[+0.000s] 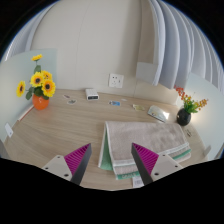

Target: Fold towel

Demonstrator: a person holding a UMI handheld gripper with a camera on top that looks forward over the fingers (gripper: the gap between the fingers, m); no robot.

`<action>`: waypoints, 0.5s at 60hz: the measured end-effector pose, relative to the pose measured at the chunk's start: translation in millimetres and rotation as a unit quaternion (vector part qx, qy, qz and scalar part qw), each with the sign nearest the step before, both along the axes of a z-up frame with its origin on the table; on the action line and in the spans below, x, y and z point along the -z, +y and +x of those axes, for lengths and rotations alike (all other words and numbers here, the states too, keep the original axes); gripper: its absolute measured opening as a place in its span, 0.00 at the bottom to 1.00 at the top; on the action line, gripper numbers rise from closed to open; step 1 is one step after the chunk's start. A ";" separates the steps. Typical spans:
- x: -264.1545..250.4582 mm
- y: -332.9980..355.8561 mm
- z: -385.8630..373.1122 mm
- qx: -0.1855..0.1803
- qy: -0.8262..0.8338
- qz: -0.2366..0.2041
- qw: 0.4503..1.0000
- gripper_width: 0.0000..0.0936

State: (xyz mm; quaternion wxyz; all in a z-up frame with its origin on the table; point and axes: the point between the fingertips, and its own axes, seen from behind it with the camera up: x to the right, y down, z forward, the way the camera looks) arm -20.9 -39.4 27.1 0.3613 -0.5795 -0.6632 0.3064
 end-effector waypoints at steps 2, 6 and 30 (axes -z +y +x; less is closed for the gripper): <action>6.4 0.4 -7.5 -0.002 -0.004 0.001 1.000 0.91; 20.0 2.3 -18.8 0.000 -0.015 0.004 1.000 0.90; 40.0 10.6 -27.6 0.025 -0.053 0.038 0.998 0.04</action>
